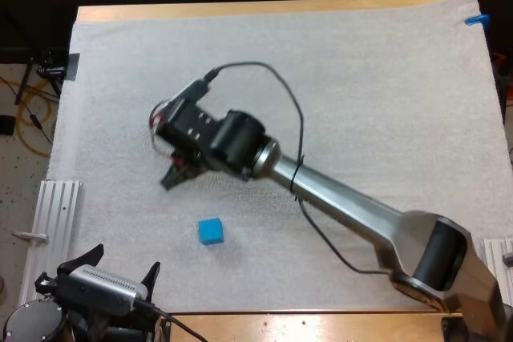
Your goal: Stack red cube on blue cube
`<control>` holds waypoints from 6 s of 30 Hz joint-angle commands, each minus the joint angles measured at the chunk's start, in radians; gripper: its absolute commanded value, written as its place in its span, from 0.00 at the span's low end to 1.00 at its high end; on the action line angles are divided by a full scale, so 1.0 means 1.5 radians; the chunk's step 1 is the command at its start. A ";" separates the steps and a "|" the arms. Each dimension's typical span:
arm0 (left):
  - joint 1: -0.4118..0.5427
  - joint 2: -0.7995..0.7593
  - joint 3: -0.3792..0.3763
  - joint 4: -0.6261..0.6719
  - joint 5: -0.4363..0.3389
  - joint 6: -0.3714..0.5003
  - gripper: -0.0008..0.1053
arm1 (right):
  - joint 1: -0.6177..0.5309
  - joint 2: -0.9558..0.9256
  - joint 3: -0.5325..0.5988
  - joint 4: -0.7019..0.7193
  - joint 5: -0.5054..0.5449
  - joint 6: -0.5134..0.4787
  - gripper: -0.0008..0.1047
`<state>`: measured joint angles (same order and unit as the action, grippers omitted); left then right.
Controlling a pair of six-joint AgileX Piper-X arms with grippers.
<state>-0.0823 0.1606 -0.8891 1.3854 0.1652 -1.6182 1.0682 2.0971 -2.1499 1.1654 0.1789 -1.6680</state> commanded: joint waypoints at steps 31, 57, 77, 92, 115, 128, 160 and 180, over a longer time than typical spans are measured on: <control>-0.003 0.001 -0.003 0.001 -0.028 0.016 0.73 | 0.102 -0.093 0.259 -0.106 -0.018 0.113 0.07; -0.003 0.001 -0.003 0.001 -0.028 0.016 0.73 | 0.087 -0.094 0.370 -0.210 -0.073 0.117 0.18; -0.003 0.001 -0.003 0.001 -0.028 0.016 0.73 | 0.087 -0.126 0.370 -0.211 -0.053 0.109 0.52; -0.003 0.006 -0.003 -0.076 -0.018 -0.001 0.73 | -0.123 -0.264 0.370 -0.224 -0.095 0.031 0.52; -0.003 0.161 -0.003 -0.288 -0.024 -0.001 0.73 | -0.673 -0.804 0.690 -0.268 -0.108 -0.088 0.52; -0.003 0.087 -0.003 -0.293 -0.008 -0.001 0.73 | -0.703 -1.268 0.868 -0.192 -0.108 -0.088 0.52; 0.011 -0.209 0.233 -0.240 -0.029 -0.021 0.73 | -0.703 -1.433 1.099 -0.136 -0.183 -0.100 0.52; 0.011 -0.209 0.253 -0.252 -0.026 -0.021 0.73 | -0.703 -1.433 1.099 -0.122 -0.180 -0.095 0.52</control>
<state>-0.0676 -0.0130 -0.5063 1.0216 0.1328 -1.6444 0.0174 -0.0134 -0.4954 0.9834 -0.0842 -1.8034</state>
